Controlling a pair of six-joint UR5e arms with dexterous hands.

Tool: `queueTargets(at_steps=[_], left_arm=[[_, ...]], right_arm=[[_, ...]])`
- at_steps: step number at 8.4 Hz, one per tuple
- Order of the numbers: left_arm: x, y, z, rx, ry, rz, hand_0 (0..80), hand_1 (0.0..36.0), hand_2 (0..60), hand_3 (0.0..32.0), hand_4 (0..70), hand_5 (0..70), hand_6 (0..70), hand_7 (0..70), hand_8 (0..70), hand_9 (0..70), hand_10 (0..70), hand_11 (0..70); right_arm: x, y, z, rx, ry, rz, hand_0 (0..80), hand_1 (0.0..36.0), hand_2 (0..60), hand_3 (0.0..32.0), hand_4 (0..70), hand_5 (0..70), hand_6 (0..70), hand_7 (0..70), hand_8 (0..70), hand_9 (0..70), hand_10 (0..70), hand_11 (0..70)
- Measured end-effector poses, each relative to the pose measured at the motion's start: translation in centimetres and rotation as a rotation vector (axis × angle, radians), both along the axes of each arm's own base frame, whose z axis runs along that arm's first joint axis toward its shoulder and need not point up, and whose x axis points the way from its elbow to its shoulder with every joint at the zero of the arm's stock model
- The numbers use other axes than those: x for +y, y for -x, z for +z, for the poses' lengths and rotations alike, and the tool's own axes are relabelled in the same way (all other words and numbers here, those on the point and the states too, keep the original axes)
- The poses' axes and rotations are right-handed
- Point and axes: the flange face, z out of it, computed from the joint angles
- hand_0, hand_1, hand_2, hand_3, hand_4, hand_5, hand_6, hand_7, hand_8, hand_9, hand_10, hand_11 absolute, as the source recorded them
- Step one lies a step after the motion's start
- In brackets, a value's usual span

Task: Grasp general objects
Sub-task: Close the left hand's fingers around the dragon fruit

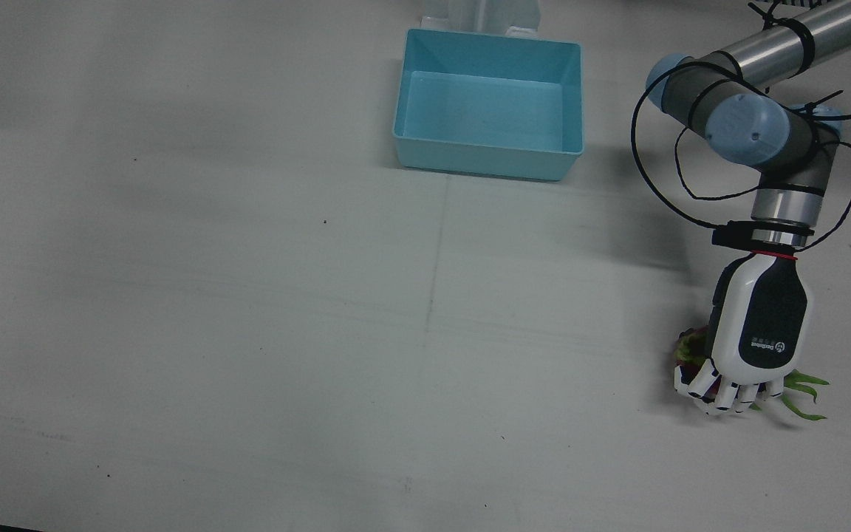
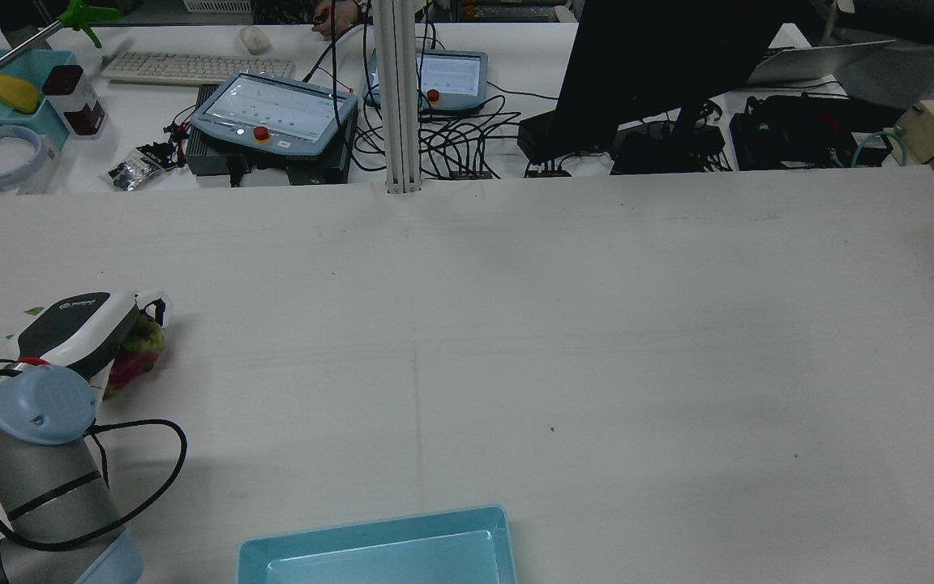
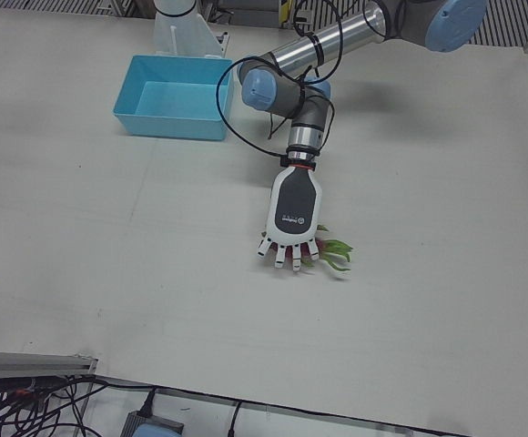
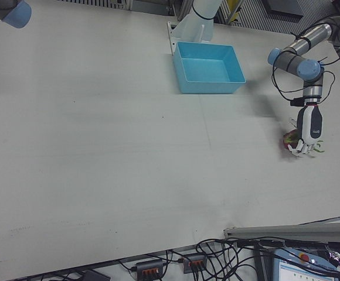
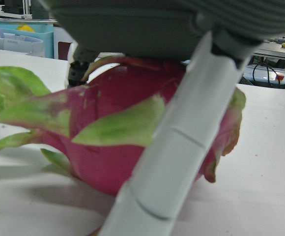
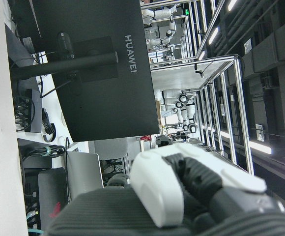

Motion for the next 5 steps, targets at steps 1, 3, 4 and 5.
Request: queueTargets(at_steps=[1,3,4,5], left_arm=[[0.2,-0.3,0.0,-0.002,-0.002,-0.001,80.0,36.0,26.8,0.0,9.5,70.0,44.1,70.0,52.6,59.6,50.0,70.0],[0.4,-0.3,-0.3,-0.001,-0.006,-0.003,80.0,36.0,29.3,0.0,20.8,70.0,59.9,70.0,65.1,70.0,64.7,70.0],[0.4,-0.2,-0.8,0.002,-0.007,-0.005,80.0,36.0,36.7,0.0,28.0,70.0,69.1,70.0,70.0,70.0,70.0,70.0],[0.5,0.2,-1.5,0.007,-0.008,-0.006,80.0,36.0,51.4,0.0,37.4,70.0,70.0,70.0,70.0,70.0,70.0,70.0]], right_arm=[[0.0,0.0,0.0,0.0,0.0,0.0,0.0,0.0,0.0,0.0,0.0,0.0,0.0,0.0,0.0,0.0,0.0,0.0],[0.0,0.0,0.0,0.0,0.0,0.0,0.0,0.0,0.0,0.0,0.0,0.0,0.0,0.0,0.0,0.0,0.0,0.0],[0.0,0.0,0.0,0.0,0.0,0.0,0.0,0.0,0.0,0.0,0.0,0.0,0.0,0.0,0.0,0.0,0.0,0.0],[0.0,0.0,0.0,0.0,0.0,0.0,0.0,0.0,0.0,0.0,0.0,0.0,0.0,0.0,0.0,0.0,0.0,0.0]])
